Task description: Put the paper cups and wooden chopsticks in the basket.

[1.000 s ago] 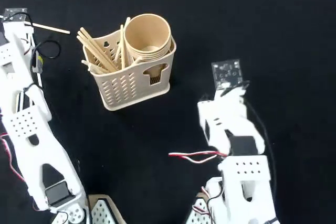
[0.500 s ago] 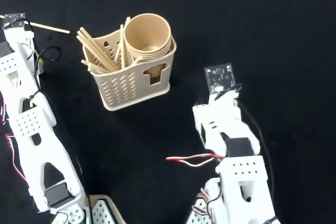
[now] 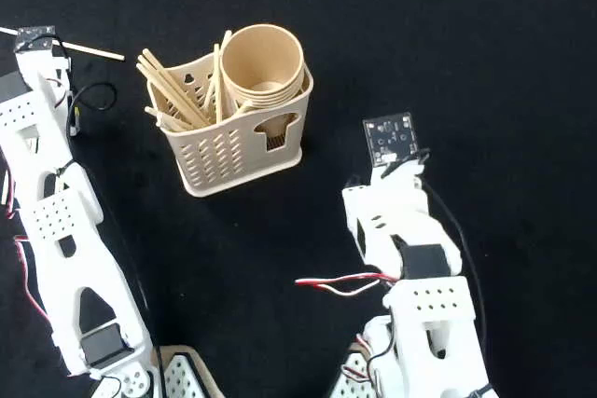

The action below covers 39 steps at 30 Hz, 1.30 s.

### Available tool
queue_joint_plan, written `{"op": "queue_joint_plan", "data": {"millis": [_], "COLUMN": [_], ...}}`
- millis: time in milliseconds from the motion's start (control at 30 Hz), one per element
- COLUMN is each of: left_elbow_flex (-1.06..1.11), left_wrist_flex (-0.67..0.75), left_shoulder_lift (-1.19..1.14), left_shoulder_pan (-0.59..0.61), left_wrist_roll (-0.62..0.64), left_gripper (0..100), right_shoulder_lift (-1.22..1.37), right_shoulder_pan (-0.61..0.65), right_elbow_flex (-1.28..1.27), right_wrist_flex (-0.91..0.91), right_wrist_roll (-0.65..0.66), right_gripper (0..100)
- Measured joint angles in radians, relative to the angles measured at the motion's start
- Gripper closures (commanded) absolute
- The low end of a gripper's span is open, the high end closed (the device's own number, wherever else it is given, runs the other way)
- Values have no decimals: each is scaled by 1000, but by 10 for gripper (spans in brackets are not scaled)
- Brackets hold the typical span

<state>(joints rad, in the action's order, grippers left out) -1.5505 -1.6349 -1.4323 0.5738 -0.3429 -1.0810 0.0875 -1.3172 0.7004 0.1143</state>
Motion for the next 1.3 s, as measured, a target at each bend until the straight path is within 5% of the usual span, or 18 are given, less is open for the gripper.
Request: {"op": "queue_joint_plan", "data": {"millis": [233, 733, 967, 1300], "left_elbow_flex": [-103, 117, 184, 572], "left_wrist_flex": [-98, -118, -121, -124], "left_shoulder_lift": [25, 321, 603, 1185], "left_shoulder_pan": [2, 3, 3, -51], "left_wrist_roll": [15, 101, 175, 273], "left_gripper": [970, 970, 970, 970], "right_shoulder_lift": [0, 0, 0, 0], "right_shoulder_pan": [0, -2, -2, -2], "right_elbow_flex": [0, 0, 0, 0], "right_wrist_flex": [0, 0, 0, 0], "right_wrist_roll": [0, 0, 0, -2], "right_gripper": [825, 825, 825, 825]}}
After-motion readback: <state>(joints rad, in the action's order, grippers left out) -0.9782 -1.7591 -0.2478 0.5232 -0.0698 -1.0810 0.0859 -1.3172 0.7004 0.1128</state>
